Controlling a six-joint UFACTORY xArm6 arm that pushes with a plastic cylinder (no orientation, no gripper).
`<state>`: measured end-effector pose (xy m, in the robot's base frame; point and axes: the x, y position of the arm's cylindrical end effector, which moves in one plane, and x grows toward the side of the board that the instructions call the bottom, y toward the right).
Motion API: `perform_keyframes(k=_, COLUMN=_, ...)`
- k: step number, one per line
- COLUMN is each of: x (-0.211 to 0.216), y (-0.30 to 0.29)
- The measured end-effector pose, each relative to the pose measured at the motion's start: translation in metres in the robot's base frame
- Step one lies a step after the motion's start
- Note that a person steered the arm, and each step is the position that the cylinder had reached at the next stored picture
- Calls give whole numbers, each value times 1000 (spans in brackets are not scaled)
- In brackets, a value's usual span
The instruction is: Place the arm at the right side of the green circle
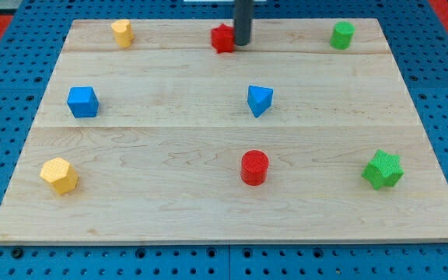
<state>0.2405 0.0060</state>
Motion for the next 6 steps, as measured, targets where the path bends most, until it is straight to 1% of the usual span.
perform_keyframes(k=1, x=3, y=21)
perform_keyframes(k=2, x=43, y=107)
perform_keyframes(k=3, x=45, y=169)
perform_keyframes(k=4, x=46, y=255)
perform_keyframes(k=5, x=22, y=311)
perform_keyframes(k=6, x=-18, y=310)
